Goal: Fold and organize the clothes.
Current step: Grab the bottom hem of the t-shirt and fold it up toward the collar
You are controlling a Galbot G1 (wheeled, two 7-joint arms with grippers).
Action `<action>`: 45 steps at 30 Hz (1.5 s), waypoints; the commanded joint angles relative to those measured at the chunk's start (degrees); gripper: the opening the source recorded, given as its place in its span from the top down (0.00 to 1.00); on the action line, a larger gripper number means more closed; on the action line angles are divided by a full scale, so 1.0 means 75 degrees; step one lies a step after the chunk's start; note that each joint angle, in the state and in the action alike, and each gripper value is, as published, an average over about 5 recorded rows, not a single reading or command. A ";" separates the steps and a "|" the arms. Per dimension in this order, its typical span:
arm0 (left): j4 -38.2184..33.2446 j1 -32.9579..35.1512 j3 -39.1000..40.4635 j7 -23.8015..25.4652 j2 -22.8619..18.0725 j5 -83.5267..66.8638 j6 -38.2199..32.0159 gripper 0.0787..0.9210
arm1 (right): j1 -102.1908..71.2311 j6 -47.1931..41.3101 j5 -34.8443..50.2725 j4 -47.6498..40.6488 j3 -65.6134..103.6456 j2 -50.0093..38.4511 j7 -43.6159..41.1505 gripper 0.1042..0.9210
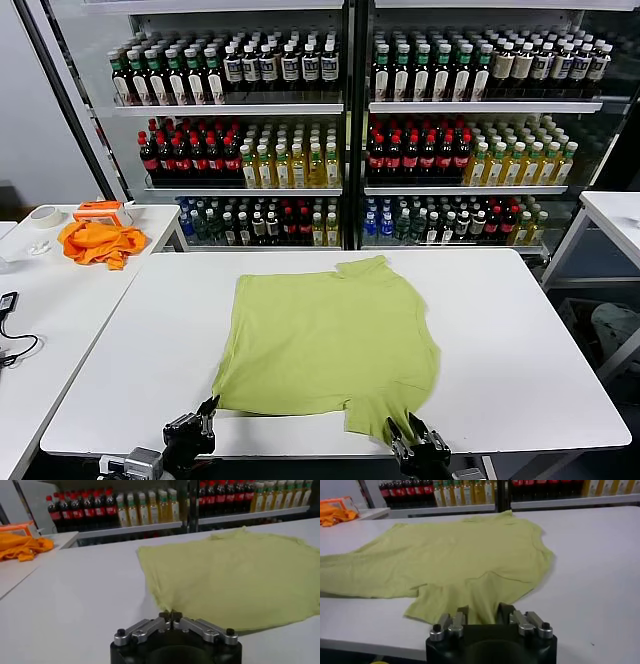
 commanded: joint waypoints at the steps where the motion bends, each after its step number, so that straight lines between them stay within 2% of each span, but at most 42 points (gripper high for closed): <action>1: 0.0035 0.0009 -0.0004 0.0038 0.0001 0.0083 -0.0048 1.00 | 0.0169 -0.0215 0.0059 -0.0114 -0.0172 0.0016 0.0087 0.86; 4: 0.0102 -0.0004 0.0055 0.0074 -0.0054 0.0196 -0.0118 1.00 | 0.0145 -0.0310 0.0231 -0.0049 -0.0173 0.0054 0.0209 0.96; 7: 0.0087 -0.0012 0.0086 0.0071 -0.0080 0.0193 -0.0100 1.00 | 0.0086 -0.0208 0.0262 0.0053 -0.0062 0.0029 0.0131 1.00; 21: -0.0316 0.0249 -0.0080 0.0020 0.0080 -0.0042 -0.0031 1.00 | -0.1389 -0.0161 0.0605 0.1736 0.1184 -0.0603 -0.0196 1.00; 26: -0.0811 0.0538 -0.0243 -0.0139 0.0216 -0.0460 0.0220 1.00 | -0.1858 -0.0150 0.0777 0.1905 0.1707 -0.0890 -0.0297 1.00; 35: -0.0946 0.1067 -0.0575 -0.0174 0.0442 -0.0364 0.0304 1.00 | -0.2119 -0.0120 0.0598 0.2220 0.1493 -0.0725 -0.0299 1.00; 38: -0.0752 0.0666 -0.0540 -0.0124 0.0486 -0.0403 0.0236 1.00 | -0.1667 -0.0093 0.0633 0.2058 0.1493 -0.0696 -0.0287 1.00; 45: 0.0030 -0.0919 -0.0292 0.0109 0.0739 -0.0952 0.0179 1.00 | 0.0288 -0.0517 0.1129 0.1382 0.1397 -0.0770 -0.0023 1.00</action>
